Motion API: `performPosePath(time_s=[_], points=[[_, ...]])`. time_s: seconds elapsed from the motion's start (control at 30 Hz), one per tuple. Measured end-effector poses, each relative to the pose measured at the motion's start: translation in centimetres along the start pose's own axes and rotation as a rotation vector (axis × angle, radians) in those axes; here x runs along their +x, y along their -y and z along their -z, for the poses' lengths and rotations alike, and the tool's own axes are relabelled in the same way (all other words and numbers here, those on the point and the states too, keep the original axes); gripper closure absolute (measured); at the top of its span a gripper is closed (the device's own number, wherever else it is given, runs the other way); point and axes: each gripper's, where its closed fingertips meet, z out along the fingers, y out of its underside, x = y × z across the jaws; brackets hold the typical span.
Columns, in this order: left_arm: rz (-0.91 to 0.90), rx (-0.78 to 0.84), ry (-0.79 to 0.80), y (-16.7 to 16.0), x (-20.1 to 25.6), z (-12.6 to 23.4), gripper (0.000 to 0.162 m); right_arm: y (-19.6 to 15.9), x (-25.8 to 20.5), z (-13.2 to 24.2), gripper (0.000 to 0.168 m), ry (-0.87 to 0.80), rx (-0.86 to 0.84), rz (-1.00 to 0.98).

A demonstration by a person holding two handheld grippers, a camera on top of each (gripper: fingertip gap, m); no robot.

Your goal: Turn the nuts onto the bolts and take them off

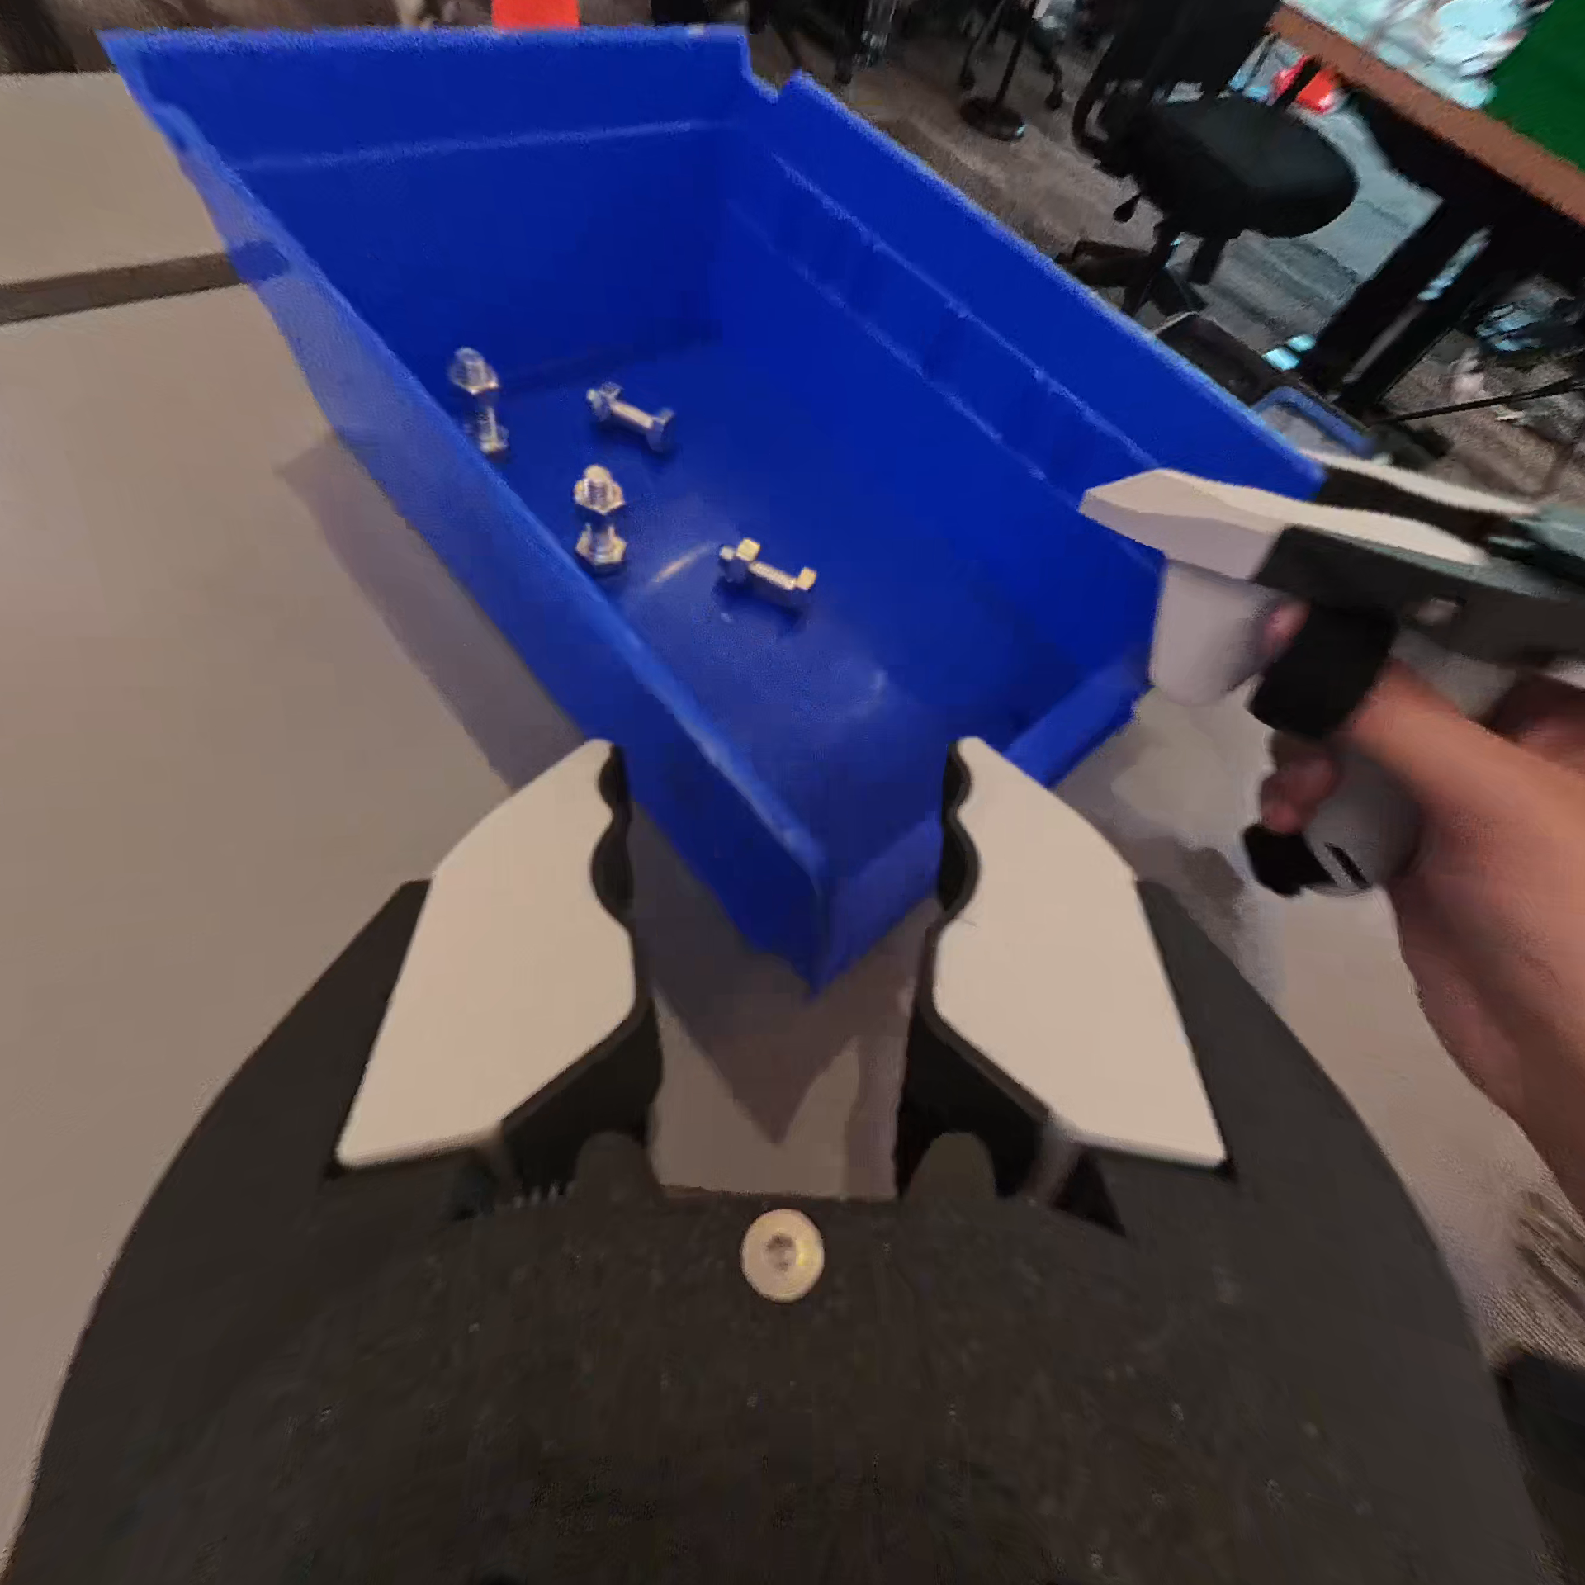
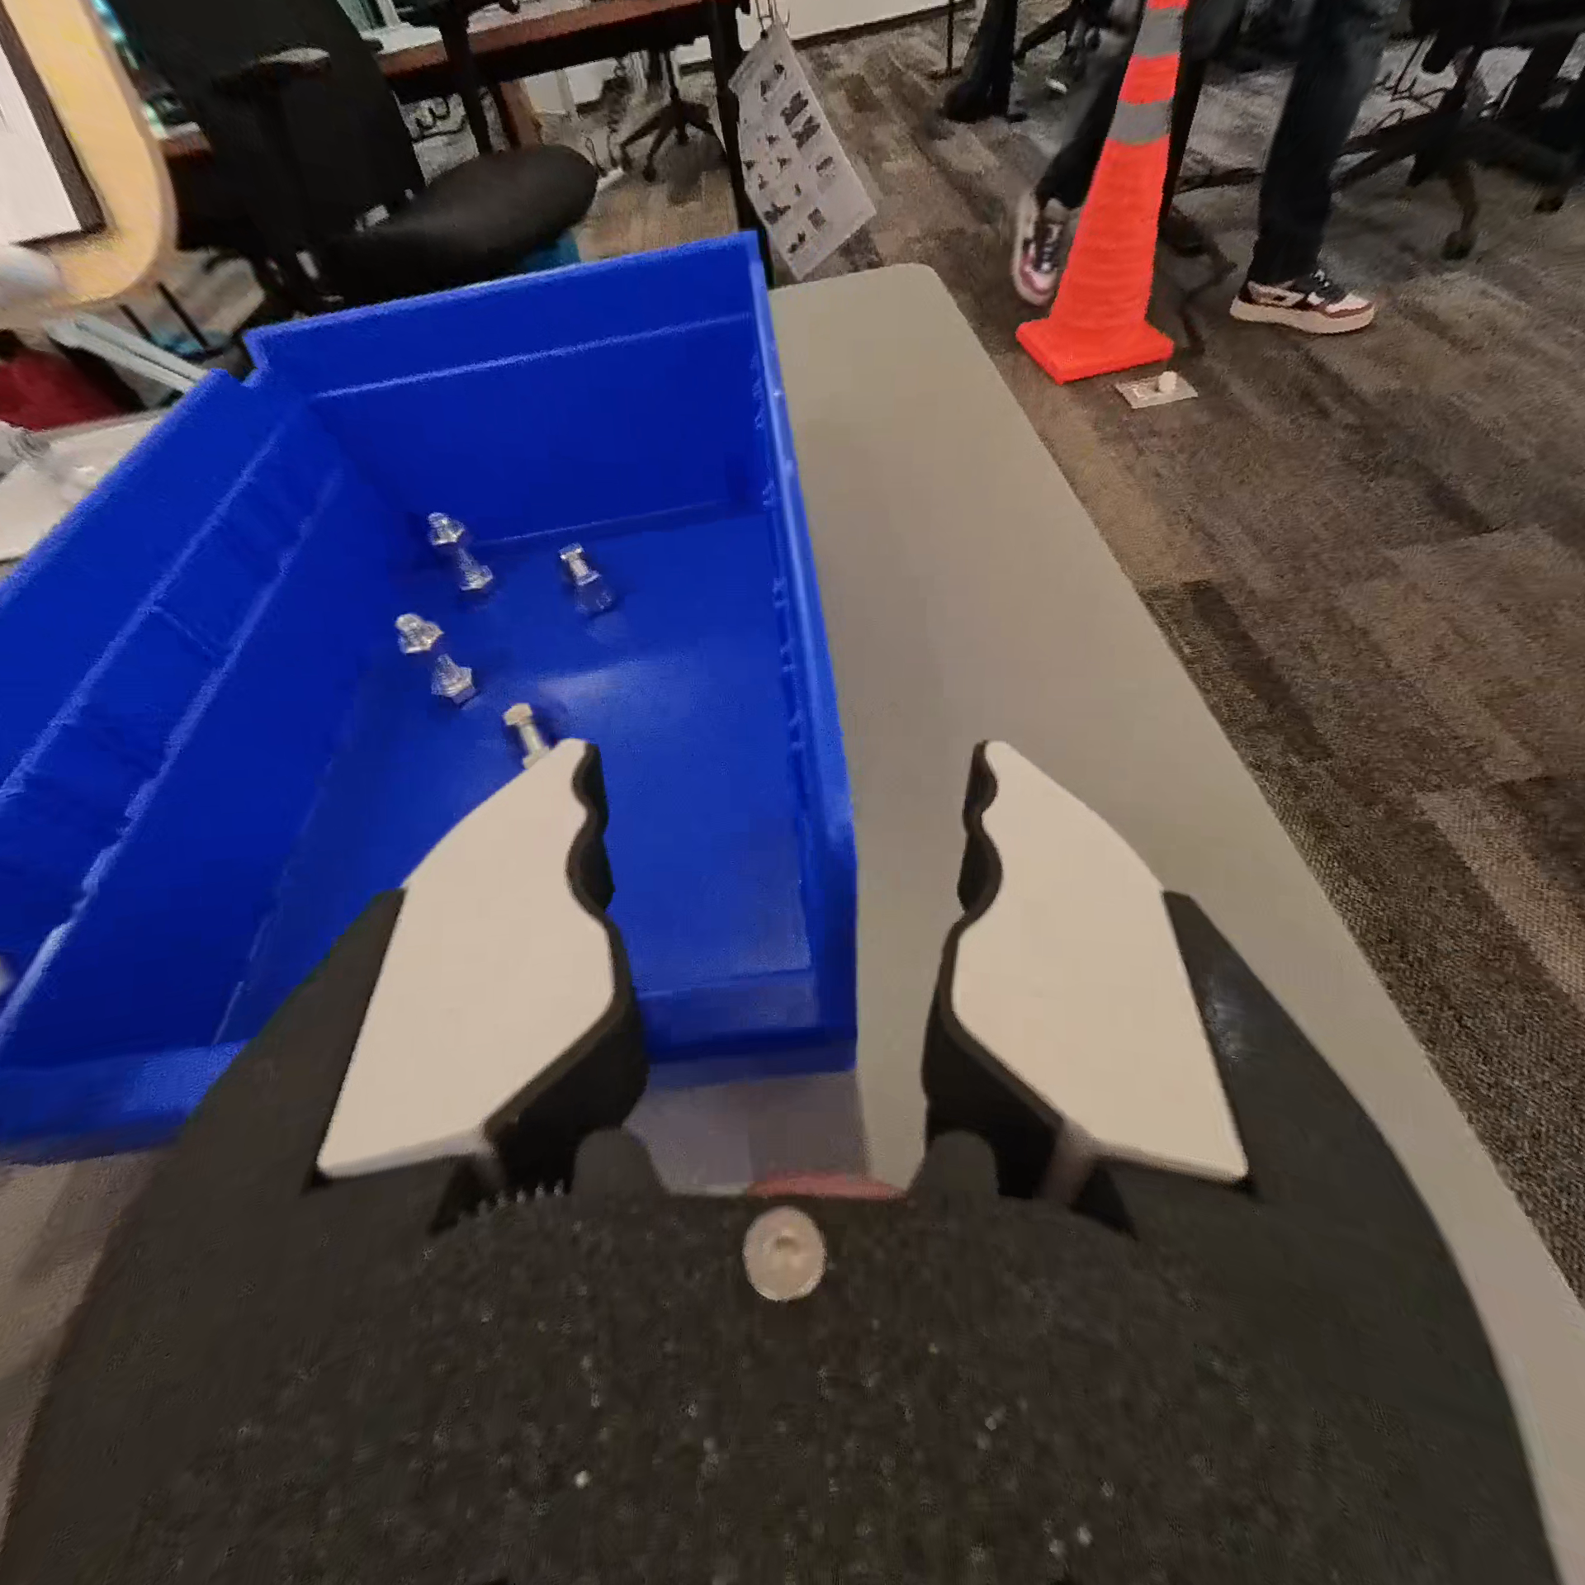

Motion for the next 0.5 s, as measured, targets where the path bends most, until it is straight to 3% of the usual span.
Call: performPosePath(time_s=[0.07,0.17,0.27,0.4,0.5], points=[[0.012,-0.026,0.094,-0.2,-1.1,-1.9,0.109,0.0,0.4,-0.3,0.11,-0.024,-0.011,0.031],[-0.021,-0.032,0.237,0.1,-3.4,-1.8,0.136,-0.2,-0.5,0.1,0.163,0.007,-0.022,0.018],[-0.028,-0.038,0.35,0.3,-5.7,-0.8,0.156,-0.3,-2.2,0.4,0.164,-0.023,-0.039,0.078],[0.038,0.005,0.356,0.4,-8.6,2.4,0.158,0.5,-6.9,2.0,0.164,0.002,0.008,0.029],[0.021,0.052,0.404,0.6,-11.6,7.5,0.157,1.3,-12.4,3.3,0.164,0.043,0.071,0.042]])
